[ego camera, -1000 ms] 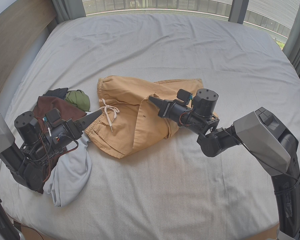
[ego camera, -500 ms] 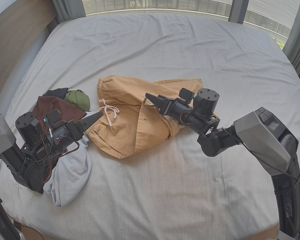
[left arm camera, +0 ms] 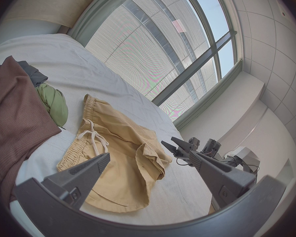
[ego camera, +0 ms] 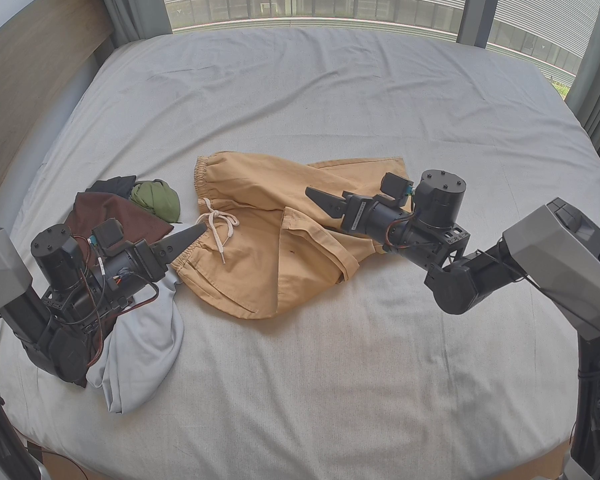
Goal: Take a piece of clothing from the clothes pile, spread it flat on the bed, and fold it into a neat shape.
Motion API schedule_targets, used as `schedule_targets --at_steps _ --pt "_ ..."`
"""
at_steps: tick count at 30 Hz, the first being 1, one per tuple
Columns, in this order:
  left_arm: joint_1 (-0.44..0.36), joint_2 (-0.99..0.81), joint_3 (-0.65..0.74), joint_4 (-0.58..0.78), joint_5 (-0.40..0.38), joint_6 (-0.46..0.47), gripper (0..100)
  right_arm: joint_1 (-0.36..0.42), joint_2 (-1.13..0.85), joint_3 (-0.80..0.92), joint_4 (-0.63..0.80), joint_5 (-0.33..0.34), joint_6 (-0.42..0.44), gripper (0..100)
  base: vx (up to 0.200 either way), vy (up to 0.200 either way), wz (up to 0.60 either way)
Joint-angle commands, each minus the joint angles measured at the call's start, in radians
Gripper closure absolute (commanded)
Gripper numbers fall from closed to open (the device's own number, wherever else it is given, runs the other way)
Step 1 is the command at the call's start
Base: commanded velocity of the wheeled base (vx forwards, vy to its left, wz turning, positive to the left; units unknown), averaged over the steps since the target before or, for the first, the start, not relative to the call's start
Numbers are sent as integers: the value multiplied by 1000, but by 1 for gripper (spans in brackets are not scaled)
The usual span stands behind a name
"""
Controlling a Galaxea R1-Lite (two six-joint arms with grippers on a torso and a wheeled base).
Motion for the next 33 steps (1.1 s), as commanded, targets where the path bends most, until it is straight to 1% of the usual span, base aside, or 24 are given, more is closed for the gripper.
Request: schedule_targets --at_steps 1,3,4,6,8,9,15,22,27,33 --pt "2 -3 -1 -1 0 0 0 -16 -116 215 -2 -4 -70 0 0 0 0" --pt "1 1 1 -1 0 0 0 -9 -142 297 -2 -4 -88 0 0 0 0" --pt "1 1 1 -1 0 0 0 -8 -145 310 -4 -4 -92 0 0 0 0" --pt "-4 2 2 -1 0 1 0 -6 -160 400 -2 -2 -154 0 0 0 0" --pt "-4 4 2 -1 2 1 0 -6 -160 411 -2 -2 -165 0 0 0 0" --pt "-4 4 2 -1 2 1 0 -6 -157 426 -2 -2 -188 0 0 0 0" --pt "-2 5 2 -1 2 1 0 -14 -130 429 11 -2 -225 0 0 0 0" --pt "-2 7 1 -1 2 1 0 -28 -111 429 -13 -2 -231 0 0 0 0" --pt "-2 8 -1 -1 2 1 0 -28 -150 429 -21 -2 -231 0 0 0 0" --pt "-4 8 1 -1 0 1 0 -28 -208 486 -24 -4 -233 0 0 0 0"
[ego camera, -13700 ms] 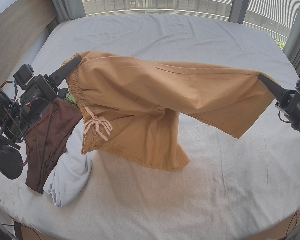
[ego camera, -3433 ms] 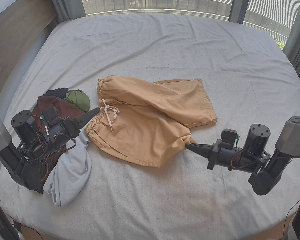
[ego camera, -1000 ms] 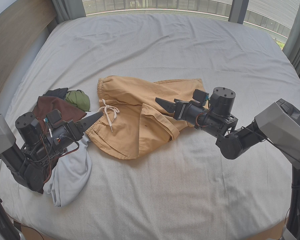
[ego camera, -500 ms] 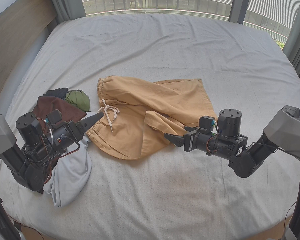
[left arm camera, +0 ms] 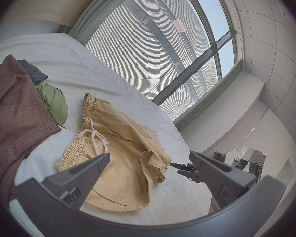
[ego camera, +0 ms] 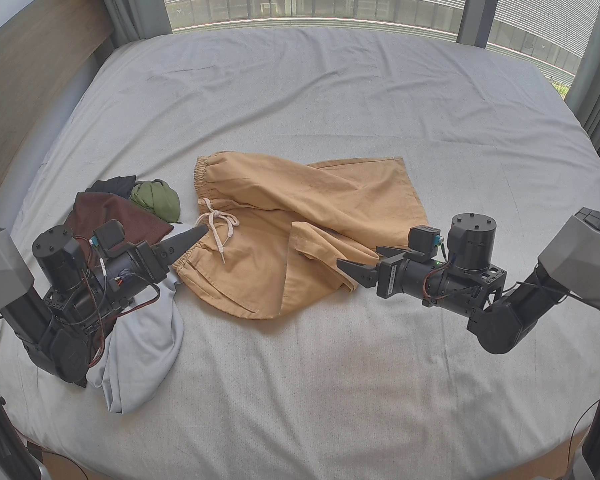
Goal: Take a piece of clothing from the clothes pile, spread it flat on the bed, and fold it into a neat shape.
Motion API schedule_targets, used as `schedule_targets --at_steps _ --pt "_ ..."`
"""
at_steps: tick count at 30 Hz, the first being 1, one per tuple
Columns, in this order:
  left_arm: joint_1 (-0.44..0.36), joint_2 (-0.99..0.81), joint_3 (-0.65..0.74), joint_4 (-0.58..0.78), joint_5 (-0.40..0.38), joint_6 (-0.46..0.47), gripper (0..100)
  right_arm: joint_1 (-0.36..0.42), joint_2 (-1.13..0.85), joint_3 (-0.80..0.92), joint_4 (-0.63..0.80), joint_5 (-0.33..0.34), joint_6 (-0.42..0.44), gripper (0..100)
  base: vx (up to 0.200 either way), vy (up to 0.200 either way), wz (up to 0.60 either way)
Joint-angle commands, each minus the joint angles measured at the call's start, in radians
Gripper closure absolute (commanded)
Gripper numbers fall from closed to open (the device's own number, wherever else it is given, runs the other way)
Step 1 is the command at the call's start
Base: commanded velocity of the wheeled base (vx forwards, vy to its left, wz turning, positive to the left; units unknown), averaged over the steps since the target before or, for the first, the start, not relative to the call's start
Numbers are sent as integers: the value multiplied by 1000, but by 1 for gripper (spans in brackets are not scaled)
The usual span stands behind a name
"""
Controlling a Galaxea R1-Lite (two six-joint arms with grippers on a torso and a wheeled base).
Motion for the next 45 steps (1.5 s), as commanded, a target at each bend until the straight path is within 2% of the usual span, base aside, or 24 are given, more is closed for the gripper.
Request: schedule_targets --at_steps 1,11,22,43,44,45 --pt "-1 3 1 -1 -1 0 0 -1 -45 55 -6 -2 0 0 0 0 0" --pt "-1 11 1 -1 -1 0 0 -9 -19 190 -15 -5 -22 0 0 0 0" --pt "-3 17 2 -1 -1 1 0 5 136 80 -44 -3 -32 0 0 0 0" --pt "-3 11 2 -1 -1 0 0 -12 196 -74 -36 -3 -32 0 0 0 0" --pt "-3 11 2 -2 -1 0 0 -12 198 -78 -36 -3 -32 100 0 0 0" --pt "-3 11 2 -1 -1 -2 0 -12 198 -83 -36 -3 -32 100 0 0 0"
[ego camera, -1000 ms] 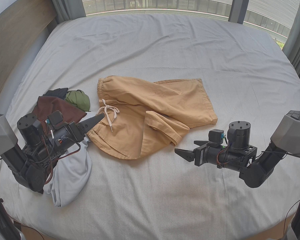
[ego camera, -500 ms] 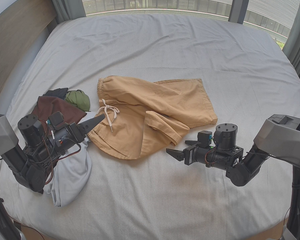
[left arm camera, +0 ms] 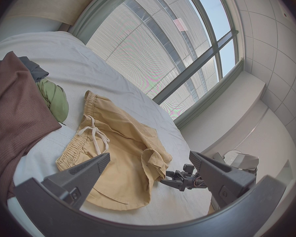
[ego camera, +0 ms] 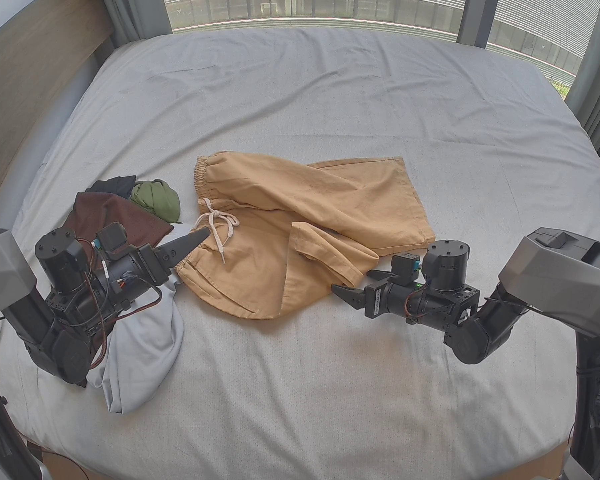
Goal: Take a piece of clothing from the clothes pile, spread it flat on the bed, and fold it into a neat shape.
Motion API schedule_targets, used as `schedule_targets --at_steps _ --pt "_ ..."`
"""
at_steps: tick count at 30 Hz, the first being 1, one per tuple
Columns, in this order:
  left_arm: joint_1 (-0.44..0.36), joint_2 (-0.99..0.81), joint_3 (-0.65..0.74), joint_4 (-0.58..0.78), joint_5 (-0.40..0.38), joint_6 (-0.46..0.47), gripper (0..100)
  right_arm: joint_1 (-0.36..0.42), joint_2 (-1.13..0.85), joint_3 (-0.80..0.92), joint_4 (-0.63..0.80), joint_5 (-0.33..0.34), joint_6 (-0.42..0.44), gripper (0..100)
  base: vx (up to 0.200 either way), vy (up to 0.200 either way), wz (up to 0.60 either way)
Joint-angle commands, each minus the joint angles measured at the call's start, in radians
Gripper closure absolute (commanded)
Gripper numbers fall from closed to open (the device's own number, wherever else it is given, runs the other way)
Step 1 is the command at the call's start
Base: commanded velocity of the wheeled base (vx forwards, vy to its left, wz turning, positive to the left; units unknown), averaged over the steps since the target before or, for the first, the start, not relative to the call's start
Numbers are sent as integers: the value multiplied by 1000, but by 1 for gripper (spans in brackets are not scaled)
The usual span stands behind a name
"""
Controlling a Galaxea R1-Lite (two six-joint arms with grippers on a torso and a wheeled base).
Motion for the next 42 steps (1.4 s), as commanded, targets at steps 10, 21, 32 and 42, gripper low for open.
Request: schedule_targets --at_steps 10,21,32,42 --pt "0 -1 0 -1 0 0 0 -5 23 -27 -8 0 2 100 0 0 0" --pt "0 -4 0 -1 0 -1 0 9 -139 98 -11 -4 3 100 0 0 0" --pt "-12 9 3 -1 0 0 0 -57 -227 147 14 -3 0 100 0 0 0" --pt "-16 23 5 -1 0 0 0 -92 -254 171 43 -3 -1 100 0 0 0"
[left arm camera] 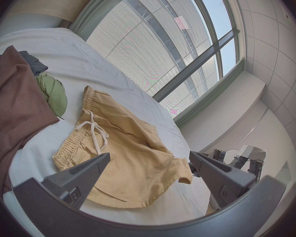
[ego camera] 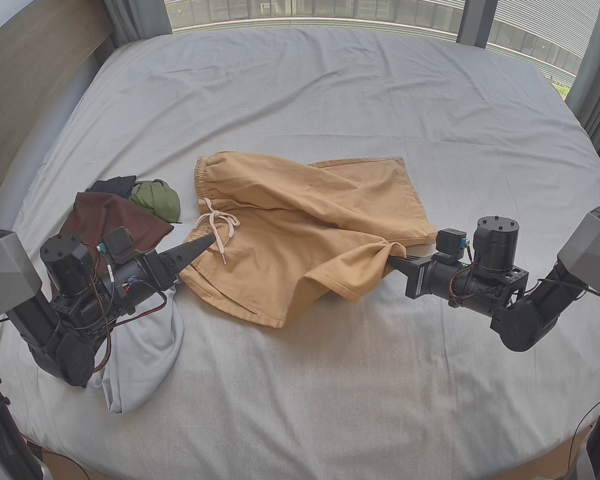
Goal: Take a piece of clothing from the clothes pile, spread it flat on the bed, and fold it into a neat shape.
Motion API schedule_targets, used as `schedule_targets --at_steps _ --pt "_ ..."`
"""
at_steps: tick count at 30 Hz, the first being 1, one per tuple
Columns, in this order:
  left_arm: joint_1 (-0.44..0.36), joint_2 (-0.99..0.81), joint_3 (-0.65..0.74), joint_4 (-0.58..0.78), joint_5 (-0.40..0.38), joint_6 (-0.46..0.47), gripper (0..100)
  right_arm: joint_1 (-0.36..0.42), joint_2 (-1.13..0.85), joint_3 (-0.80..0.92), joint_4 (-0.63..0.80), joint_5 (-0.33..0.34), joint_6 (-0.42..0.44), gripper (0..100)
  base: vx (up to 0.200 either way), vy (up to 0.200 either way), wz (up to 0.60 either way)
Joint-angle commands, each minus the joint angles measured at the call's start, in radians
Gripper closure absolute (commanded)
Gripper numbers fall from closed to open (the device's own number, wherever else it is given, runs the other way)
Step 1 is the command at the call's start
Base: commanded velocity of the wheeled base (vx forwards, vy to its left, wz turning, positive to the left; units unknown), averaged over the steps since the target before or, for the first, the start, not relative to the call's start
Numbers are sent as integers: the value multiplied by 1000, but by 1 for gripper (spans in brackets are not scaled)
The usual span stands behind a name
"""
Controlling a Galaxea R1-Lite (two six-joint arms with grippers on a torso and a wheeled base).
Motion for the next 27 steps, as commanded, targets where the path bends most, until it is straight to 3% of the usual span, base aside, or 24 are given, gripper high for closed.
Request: schedule_targets --at_steps 1,18,27 --pt "-1 6 0 -1 0 -1 0 -18 -18 8 8 1 0 100 0 0 0" --pt "-4 6 2 -1 0 -1 0 -107 -55 16 73 1 -51 100 0 0 0" --pt "-10 25 11 -1 0 1 0 -114 -18 17 73 -1 -74 100 0 0 0"
